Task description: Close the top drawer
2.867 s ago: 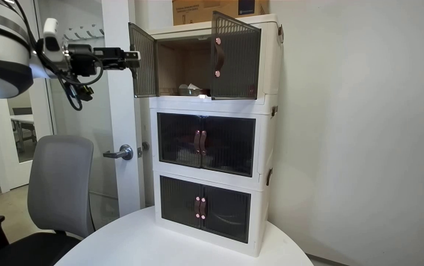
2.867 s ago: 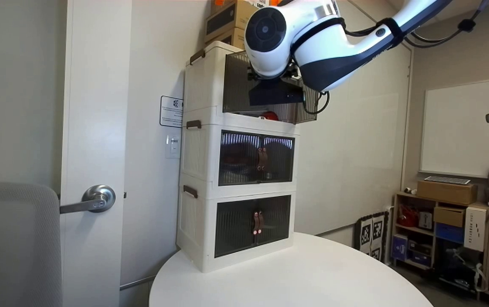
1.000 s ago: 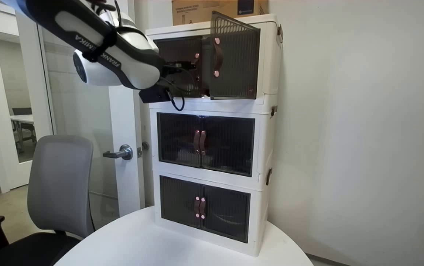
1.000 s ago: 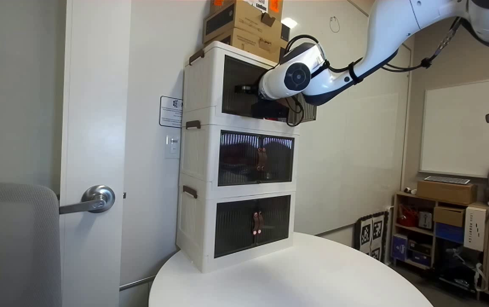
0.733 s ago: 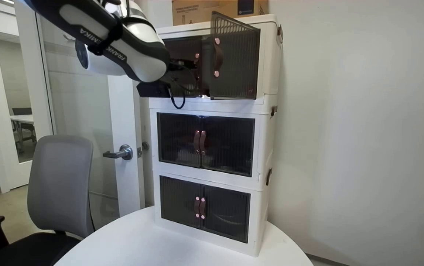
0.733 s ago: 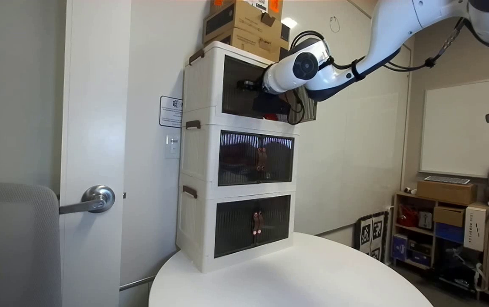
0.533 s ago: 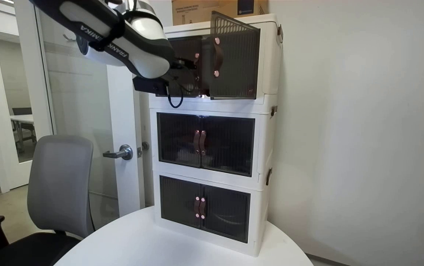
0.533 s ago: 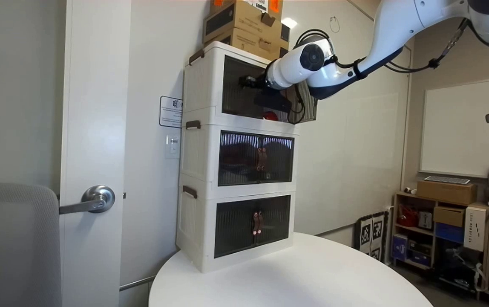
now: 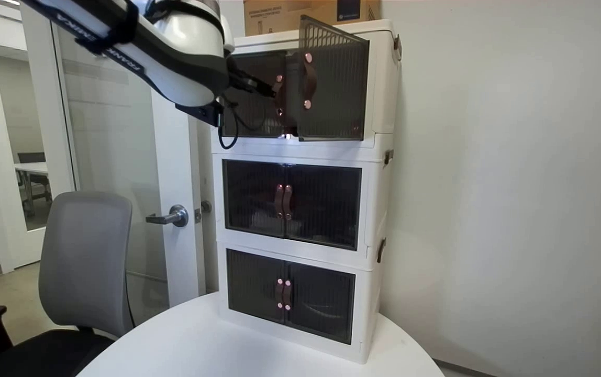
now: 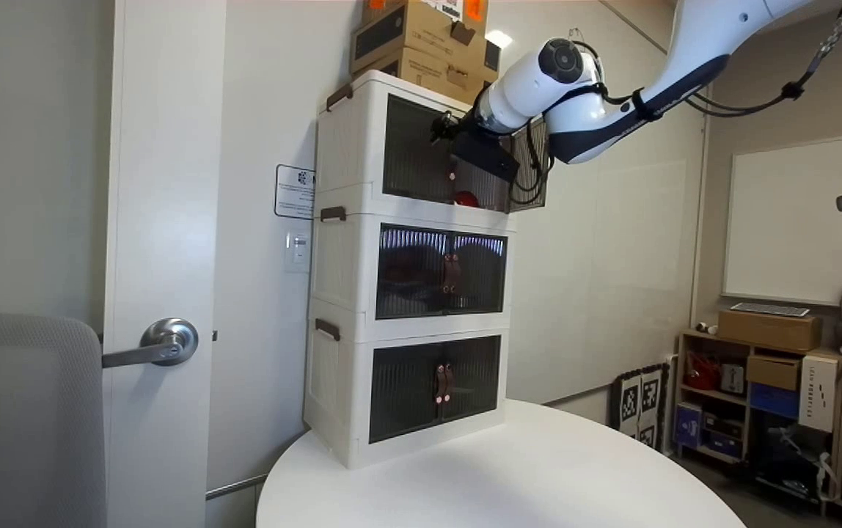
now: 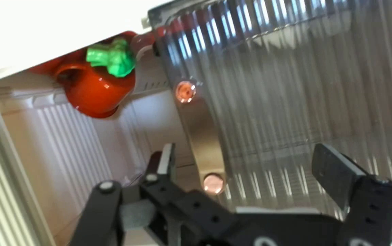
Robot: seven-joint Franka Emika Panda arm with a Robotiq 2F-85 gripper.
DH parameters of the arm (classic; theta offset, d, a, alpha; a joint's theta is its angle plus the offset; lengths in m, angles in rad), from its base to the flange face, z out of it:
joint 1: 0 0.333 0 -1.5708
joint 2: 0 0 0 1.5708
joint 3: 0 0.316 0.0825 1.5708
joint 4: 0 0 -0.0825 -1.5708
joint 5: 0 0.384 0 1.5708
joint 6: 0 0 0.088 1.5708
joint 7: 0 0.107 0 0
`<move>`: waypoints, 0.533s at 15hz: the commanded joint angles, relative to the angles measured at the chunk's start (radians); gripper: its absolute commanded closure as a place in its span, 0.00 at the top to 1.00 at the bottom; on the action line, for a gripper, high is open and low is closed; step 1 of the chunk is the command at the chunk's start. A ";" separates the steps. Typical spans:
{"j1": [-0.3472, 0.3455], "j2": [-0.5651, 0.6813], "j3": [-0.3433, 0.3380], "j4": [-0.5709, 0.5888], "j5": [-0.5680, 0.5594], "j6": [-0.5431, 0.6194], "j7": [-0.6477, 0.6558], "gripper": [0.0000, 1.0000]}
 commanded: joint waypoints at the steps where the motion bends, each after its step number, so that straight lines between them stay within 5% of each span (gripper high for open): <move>1: 0.026 -0.169 -0.005 -0.189 0.015 -0.188 0.036 1.00; 5: -0.018 -0.288 0.004 -0.361 0.324 0.059 -0.166 1.00; 8: 0.021 -0.376 -0.053 -0.538 0.577 0.219 -0.354 1.00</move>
